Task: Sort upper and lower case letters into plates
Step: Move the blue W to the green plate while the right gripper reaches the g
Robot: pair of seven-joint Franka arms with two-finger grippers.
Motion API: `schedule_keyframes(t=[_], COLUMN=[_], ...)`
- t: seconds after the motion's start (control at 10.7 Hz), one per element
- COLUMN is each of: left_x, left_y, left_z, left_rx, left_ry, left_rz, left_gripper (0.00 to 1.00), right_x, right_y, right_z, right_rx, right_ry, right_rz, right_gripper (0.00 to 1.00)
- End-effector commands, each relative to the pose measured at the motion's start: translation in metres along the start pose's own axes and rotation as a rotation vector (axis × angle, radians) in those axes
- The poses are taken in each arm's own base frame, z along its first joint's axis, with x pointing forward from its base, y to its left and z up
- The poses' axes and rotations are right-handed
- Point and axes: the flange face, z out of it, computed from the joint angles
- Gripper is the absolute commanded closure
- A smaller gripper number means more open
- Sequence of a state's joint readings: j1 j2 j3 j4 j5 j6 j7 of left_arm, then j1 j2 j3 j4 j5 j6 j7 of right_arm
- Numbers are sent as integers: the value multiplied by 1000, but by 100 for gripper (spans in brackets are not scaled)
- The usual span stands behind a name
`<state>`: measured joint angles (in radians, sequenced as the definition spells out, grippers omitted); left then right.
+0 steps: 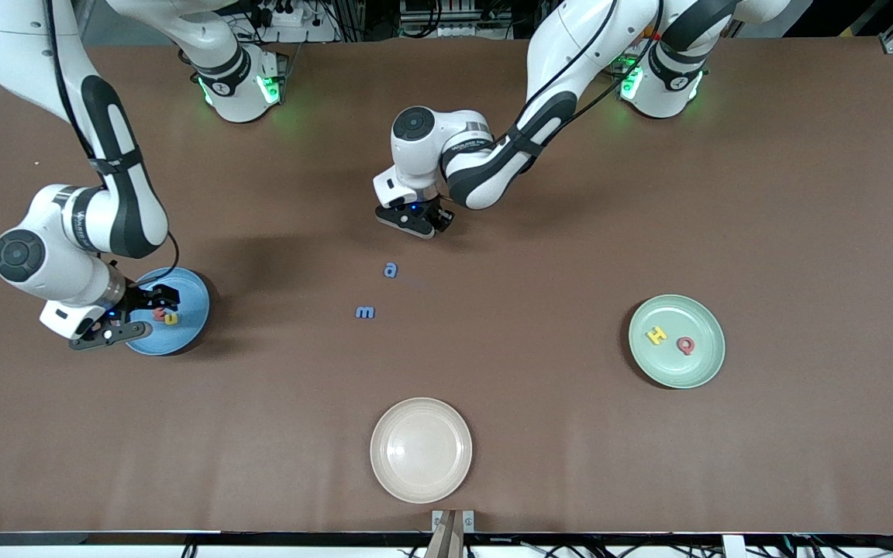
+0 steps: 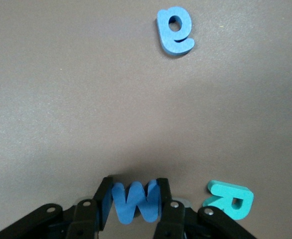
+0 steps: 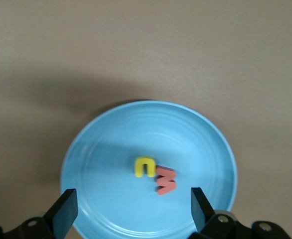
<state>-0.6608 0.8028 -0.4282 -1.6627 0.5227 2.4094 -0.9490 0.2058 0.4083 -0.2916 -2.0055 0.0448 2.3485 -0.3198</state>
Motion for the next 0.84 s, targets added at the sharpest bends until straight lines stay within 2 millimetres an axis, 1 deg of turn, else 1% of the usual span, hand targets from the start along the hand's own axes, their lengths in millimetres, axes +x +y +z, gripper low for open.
schedule_keyframes(t=[0.0, 0.09, 0.19, 0.28, 0.37, 0.47, 0.56, 0.65, 0.75], left_x=[16, 36, 52, 67, 82, 98, 113, 122, 125], left_y=[-29, -52, -75, -101, -136, -183, -239, -289, -334], left_z=[-23, -53, -77, -94, -107, -116, -124, -131, -143], left_rx=[41, 57, 62, 62, 76, 101, 112, 100, 102], left_ry=[27, 47, 65, 66, 61, 51, 34, 0, -23], left_rz=[-62, -105, -150, -209, -262, -315, -320, -324, -327], left_gripper=[100, 100, 100, 100, 100, 100, 100, 100, 100], right_x=[13, 17, 20, 22, 24, 25, 26, 26, 24], right_y=[-52, -72, -91, -110, -136, -168, -207, -235, -260], right_z=[-8, -11, -13, -14, -15, -13, -11, -7, -8], right_rx=[-1, -3, -5, 4, 48, 102, 126, 123, 121], right_ry=[-22, -21, -20, -17, -15, -18, -16, -12, -10], right_rz=[63, 95, 104, 120, 147, 198, 225, 247, 258], right_gripper=[0, 0, 0, 0, 0, 0, 0, 0, 0])
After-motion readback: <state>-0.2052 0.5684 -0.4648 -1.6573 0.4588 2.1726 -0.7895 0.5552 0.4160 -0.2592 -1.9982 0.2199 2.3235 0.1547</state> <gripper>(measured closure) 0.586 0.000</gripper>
